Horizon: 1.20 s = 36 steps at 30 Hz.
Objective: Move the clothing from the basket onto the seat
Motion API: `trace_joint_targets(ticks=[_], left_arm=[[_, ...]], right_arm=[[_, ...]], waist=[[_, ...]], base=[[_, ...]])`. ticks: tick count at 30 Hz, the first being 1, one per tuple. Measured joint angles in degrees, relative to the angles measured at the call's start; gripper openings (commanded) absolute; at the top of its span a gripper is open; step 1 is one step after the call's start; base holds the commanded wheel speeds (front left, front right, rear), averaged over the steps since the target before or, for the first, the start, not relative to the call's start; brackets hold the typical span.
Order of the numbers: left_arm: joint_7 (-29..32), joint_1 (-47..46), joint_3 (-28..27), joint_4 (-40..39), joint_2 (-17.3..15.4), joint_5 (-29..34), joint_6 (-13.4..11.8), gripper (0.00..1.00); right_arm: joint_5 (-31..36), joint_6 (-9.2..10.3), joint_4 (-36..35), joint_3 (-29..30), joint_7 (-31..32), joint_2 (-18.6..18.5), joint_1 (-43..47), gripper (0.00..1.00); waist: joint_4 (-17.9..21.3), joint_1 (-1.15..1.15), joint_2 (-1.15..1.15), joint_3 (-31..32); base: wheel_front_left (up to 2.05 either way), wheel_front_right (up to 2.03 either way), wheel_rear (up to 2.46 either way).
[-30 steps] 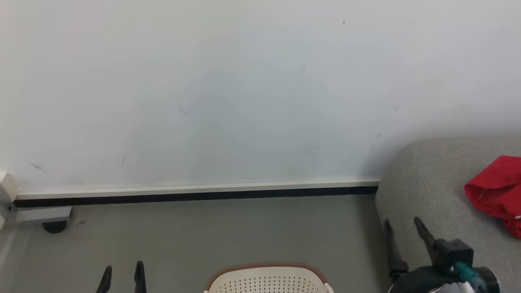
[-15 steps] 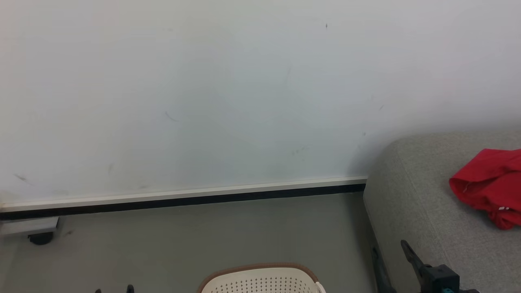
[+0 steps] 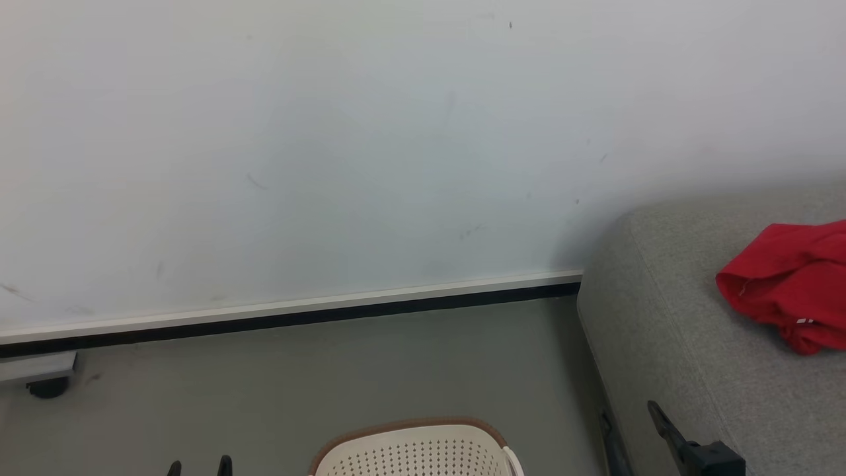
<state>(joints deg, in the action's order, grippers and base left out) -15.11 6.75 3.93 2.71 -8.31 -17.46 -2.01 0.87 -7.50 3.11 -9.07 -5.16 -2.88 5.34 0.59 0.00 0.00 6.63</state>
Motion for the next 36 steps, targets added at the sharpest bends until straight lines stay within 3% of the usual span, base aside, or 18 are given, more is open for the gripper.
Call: trace_joint_targets(ticks=[17, 36], left_arm=[[0.00, 0.26, -3.39, 0.23, 3.21, 2.67, 2.72, 1.00], [0.00, 0.42, -4.92, 0.25, 4.44, 3.76, 3.41, 1.00]], right_arm=[[0.10, 0.00, 0.52, -0.07, -0.91, 0.00, 0.29, 1.00], [-0.43, 0.00, 0.58, -0.05, -0.99, 0.01, 0.21, 1.00]], waist=[[0.69, 0.00, 0.00, -0.16], [1.17, 0.00, 0.00, -0.31]], base=[[0.00, 0.00, 0.00], [0.00, 0.00, 0.00]])
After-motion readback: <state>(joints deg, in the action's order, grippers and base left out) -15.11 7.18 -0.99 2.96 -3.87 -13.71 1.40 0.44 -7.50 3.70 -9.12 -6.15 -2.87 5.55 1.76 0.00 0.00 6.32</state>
